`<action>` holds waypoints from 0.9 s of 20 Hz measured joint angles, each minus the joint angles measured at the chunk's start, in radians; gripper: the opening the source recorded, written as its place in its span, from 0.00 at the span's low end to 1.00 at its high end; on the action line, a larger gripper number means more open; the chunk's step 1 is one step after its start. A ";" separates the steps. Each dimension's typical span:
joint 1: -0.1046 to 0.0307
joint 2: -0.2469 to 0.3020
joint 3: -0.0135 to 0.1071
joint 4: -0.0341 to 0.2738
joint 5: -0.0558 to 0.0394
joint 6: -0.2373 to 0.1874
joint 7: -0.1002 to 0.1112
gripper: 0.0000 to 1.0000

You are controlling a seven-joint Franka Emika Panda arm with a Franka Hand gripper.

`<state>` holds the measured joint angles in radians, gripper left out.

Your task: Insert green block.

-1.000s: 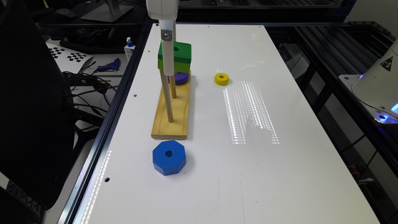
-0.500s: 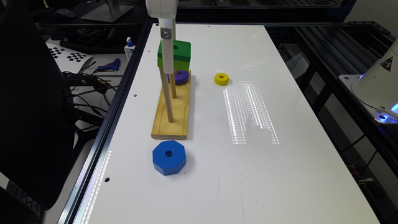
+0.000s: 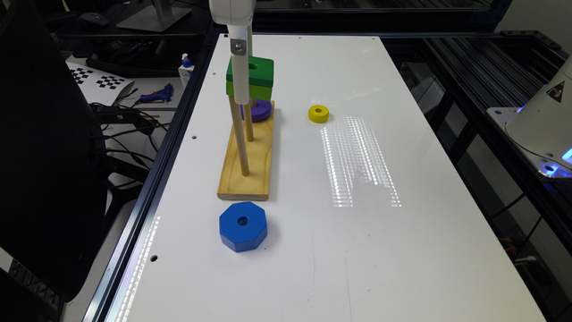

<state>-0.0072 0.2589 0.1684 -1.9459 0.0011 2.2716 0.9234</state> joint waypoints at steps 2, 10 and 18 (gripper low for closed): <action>0.000 0.000 0.000 0.000 -0.0002 0.001 0.000 0.00; 0.000 0.013 0.002 0.020 -0.0010 -0.001 0.000 0.00; 0.000 0.018 0.002 0.027 -0.0023 -0.001 0.000 0.00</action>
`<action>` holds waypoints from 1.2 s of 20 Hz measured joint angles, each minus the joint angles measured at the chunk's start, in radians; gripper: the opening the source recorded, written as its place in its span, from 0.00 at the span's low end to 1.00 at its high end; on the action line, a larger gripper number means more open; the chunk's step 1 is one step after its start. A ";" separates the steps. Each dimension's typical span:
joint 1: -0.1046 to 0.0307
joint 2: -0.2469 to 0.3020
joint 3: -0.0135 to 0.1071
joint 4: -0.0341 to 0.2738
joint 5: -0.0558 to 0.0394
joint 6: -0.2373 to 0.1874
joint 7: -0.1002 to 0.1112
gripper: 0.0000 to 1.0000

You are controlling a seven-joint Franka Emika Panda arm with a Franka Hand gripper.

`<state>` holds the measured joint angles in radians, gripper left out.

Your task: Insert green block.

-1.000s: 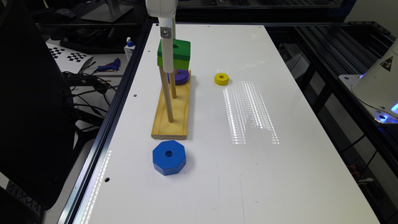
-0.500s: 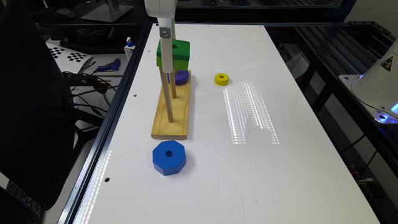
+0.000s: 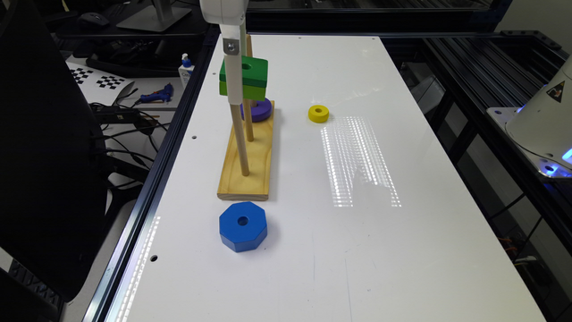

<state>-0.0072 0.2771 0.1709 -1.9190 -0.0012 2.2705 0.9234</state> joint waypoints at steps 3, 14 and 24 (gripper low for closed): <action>0.000 0.000 0.000 0.000 -0.0005 0.000 0.000 0.00; 0.000 0.000 0.001 0.000 -0.0009 0.000 0.000 0.00; 0.018 0.065 0.006 0.073 -0.0037 -0.004 0.010 0.00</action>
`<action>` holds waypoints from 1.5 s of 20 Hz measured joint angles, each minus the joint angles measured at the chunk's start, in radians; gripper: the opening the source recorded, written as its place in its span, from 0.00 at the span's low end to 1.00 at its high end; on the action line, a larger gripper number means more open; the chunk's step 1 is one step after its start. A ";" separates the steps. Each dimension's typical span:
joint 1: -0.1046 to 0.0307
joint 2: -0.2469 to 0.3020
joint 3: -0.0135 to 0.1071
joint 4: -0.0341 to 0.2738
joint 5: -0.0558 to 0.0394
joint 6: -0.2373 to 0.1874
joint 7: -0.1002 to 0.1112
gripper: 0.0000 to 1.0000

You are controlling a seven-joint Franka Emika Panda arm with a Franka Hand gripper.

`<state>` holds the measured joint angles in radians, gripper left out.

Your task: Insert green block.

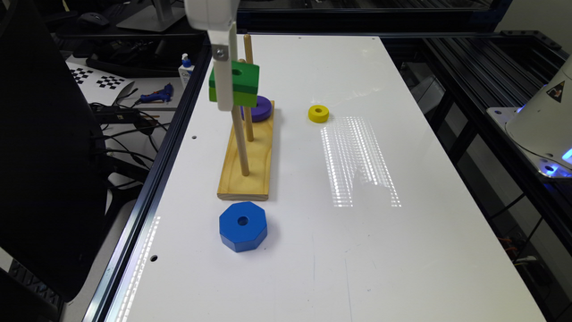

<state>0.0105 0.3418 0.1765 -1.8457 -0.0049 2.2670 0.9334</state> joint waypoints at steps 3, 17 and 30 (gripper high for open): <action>0.001 0.004 0.000 0.006 -0.0004 -0.005 0.000 0.00; 0.001 0.011 0.000 0.007 -0.0008 -0.005 0.000 0.00; 0.002 0.065 -0.002 0.008 -0.0064 0.026 0.001 0.00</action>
<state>0.0124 0.4065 0.1745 -1.8381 -0.0113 2.2928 0.9340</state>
